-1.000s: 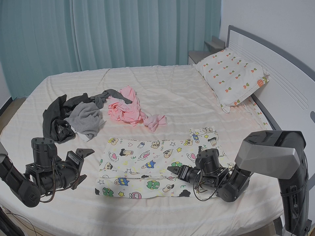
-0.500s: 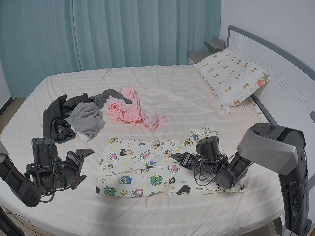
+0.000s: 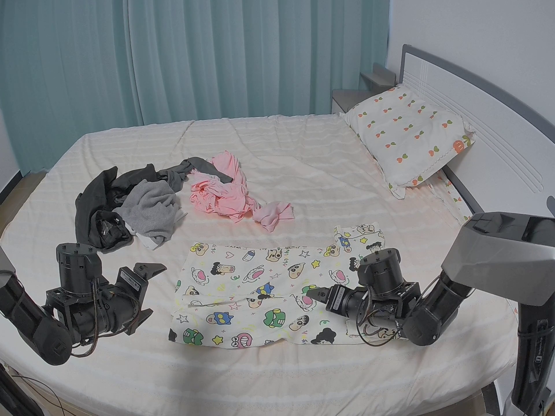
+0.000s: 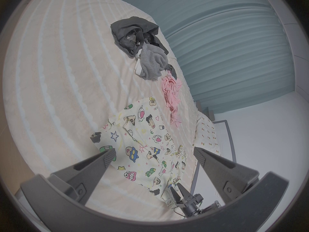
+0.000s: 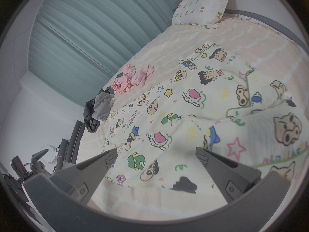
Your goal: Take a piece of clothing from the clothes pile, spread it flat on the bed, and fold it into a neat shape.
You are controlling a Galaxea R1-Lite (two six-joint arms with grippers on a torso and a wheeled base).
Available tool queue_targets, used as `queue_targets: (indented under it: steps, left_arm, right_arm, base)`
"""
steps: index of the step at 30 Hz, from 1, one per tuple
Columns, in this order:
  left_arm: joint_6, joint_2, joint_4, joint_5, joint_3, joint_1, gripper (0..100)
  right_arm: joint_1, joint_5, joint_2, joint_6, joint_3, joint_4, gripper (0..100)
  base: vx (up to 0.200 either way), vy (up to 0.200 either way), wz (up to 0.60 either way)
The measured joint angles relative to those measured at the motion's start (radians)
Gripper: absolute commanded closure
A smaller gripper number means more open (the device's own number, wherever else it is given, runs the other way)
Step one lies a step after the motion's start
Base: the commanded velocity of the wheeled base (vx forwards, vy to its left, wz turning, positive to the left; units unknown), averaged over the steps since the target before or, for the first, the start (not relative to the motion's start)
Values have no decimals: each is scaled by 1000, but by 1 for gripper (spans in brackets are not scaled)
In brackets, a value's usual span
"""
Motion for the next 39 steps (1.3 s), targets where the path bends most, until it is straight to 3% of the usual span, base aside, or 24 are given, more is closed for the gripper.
queue_targets:
  steps: [8, 14, 18, 25, 37, 38, 39]
  left_arm:
    - [0, 0, 0, -1, 0, -2, 0]
    - [-1, -1, -1, -7, 4, -5, 0]
    - [-1, -1, -1, -9, 9, -13, 0]
    - [-1, 1, -1, -10, 13, -24, 0]
    - [0, 9, -1, -10, 14, -27, 0]
    - [0, 10, -1, -10, 14, -27, 0]
    - [0, 11, -1, -10, 14, -27, 0]
  right_arm:
    - [-158, 101, -86, -94, 91, 3, 0]
    - [-348, 228, -92, -250, 136, 3, 0]
    - [-429, 301, -65, -331, 160, 2, 0]
    - [-495, 322, 11, -421, 174, -4, 0]
    - [-520, 361, 22, -415, 205, -4, 0]
    - [-521, 373, 15, -413, 210, -4, 100]
    - [-521, 389, 7, -412, 216, -3, 100]
  base:
    - [0, 0, 0]
    - [0, 0, 0]
    - [0, 0, 0]
    - [0, 0, 0]
    - [0, 0, 0]
    - [0, 0, 0]
    - [0, 0, 0]
